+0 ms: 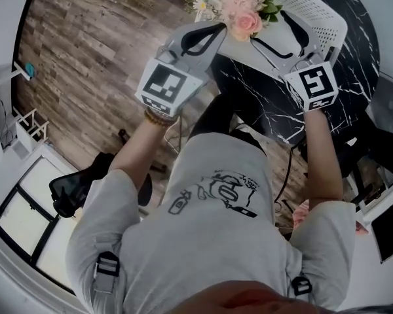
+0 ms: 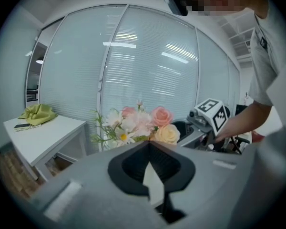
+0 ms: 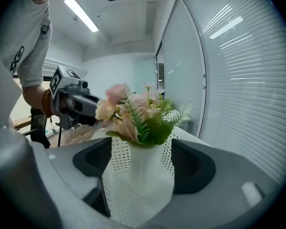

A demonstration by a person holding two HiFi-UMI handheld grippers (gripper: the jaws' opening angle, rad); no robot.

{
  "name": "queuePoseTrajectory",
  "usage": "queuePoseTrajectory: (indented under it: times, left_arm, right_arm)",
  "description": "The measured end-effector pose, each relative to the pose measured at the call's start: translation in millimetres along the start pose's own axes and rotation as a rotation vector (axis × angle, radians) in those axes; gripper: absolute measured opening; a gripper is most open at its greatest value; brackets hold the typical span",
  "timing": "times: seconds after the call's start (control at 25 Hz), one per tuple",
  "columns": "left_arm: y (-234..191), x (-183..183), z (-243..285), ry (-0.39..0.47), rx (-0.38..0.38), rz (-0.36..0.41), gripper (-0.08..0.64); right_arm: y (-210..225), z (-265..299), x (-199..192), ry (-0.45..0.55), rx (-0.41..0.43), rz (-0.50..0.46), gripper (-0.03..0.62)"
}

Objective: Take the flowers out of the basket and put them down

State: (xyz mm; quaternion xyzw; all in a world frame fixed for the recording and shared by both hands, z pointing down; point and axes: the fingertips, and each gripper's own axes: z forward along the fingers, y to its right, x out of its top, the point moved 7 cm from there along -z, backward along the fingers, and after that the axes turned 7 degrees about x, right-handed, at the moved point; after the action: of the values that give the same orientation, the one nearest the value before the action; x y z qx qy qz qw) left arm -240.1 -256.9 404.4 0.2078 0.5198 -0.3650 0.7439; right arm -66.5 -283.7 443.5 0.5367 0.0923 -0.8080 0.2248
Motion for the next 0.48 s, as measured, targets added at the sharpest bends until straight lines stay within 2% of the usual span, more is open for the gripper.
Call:
queuePoseTrajectory:
  times: [0.24,0.48]
  left_arm:
    - [-7,-8,6,-0.017,0.006,-0.016,0.002]
    - [-13,-12,12,-0.022,0.007,-0.032,0.002]
  right_arm:
    - [23,25,-13,-0.029,0.031,-0.031,0.430]
    - [24,48,-32,-0.035,0.089,-0.019,0.455]
